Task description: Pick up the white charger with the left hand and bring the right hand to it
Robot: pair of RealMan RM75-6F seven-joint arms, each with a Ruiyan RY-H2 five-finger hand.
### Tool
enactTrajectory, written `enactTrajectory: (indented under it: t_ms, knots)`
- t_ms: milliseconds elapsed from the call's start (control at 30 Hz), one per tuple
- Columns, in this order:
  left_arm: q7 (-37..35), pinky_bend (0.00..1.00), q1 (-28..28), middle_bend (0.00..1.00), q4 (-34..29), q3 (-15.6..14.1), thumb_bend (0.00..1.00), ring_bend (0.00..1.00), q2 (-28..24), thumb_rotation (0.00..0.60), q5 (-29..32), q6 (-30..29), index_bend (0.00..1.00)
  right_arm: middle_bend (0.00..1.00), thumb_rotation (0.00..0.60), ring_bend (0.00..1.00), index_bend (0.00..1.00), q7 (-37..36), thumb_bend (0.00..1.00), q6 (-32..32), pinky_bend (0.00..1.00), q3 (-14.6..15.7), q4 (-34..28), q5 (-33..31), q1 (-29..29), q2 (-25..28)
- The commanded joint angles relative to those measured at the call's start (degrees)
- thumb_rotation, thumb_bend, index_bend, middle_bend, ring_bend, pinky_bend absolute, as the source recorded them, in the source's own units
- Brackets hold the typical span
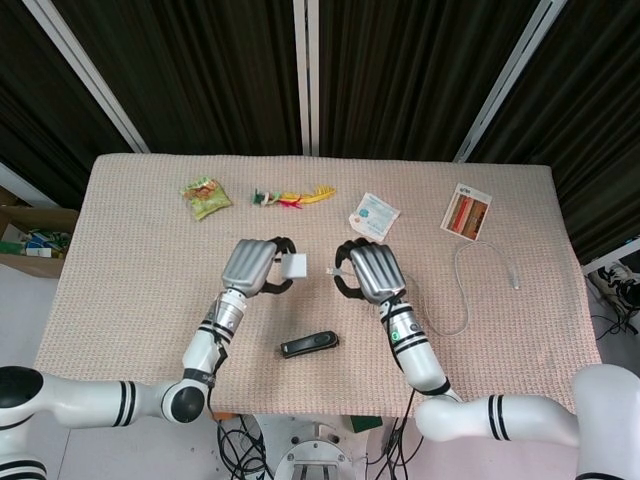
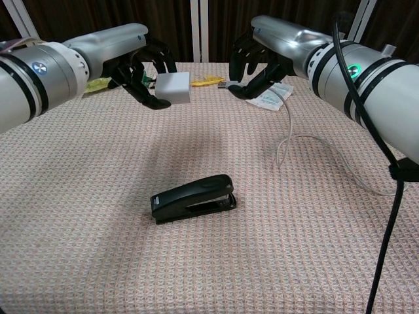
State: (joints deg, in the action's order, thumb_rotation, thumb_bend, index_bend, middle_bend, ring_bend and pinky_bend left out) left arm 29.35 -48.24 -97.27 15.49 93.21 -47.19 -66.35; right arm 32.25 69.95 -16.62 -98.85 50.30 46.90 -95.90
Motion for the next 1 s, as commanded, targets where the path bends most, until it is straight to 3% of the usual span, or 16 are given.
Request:
enactTrajectory:
  t_ms: [33,333,400,500,633,700,767,867,1000]
  knots:
    - [-2.3,0.85,0.7,0.56,3.9,-1.4,0.46,0.72,-0.4,0.600,-0.5,2.5,0.60,0.45,0.600,0.32,0.67,-0.3,0.46,0.2,0.52,-0.1,-0.3,0.0,-0.6,1.0]
    - [-4.8,0.85,1.6,0.54,16.7,-4.6,0.45,0.70,2.5,0.600,-1.6,6.8,0.58,0.44,0.600,0.32,0.67,-1.9,0.46,-2.0,0.52,0.3,1.4,-1.6,-1.5,2.4]
    - [-4.3,0.84,1.9,0.51,18.0,-5.1,0.41,0.66,3.0,0.600,-2.5,6.3,0.53,0.43,0.600,0.32,0.66,-2.6,0.46,-2.9,0.52,0.5,2.5,-1.6,-1.4,2.1]
    - [-3.0,0.75,2.2,0.41,18.3,-5.6,0.32,0.50,2.9,0.600,-3.5,5.3,0.38,0.42,0.600,0.32,0.62,-3.4,0.44,-4.9,0.52,0.8,4.2,-1.9,-1.1,1.7]
    - [-1.4,0.53,2.9,0.22,16.6,-5.6,0.25,0.27,1.7,0.600,-4.5,3.4,0.24,0.35,0.600,0.27,0.30,-5.4,0.37,-10.2,0.45,1.0,6.3,-2.7,0.0,2.3]
    - [-0.8,0.44,3.5,0.18,15.1,-5.6,0.23,0.22,0.6,0.600,-4.4,2.8,0.20,0.29,0.600,0.23,0.14,-6.2,0.33,-11.9,0.41,1.2,7.5,-2.6,0.2,2.8]
    - [-0.9,0.41,4.4,0.18,13.4,-5.5,0.23,0.21,-0.9,0.600,-4.4,2.1,0.19,0.24,0.600,0.19,0.03,-7.2,0.27,-12.5,0.37,1.6,8.0,-1.9,0.0,3.4]
    - [-1.4,0.39,6.1,0.17,11.1,-5.8,0.22,0.21,-3.6,0.600,-5.5,0.2,0.19,0.19,0.600,0.15,0.00,-9.8,0.22,-11.8,0.34,1.7,7.5,0.6,-1.3,5.4]
    - [-2.1,0.39,9.4,0.18,8.3,-6.9,0.22,0.21,-8.4,0.600,-7.8,-3.6,0.19,0.18,0.600,0.15,0.00,-14.7,0.23,-10.5,0.34,2.3,4.9,5.2,-4.5,10.9]
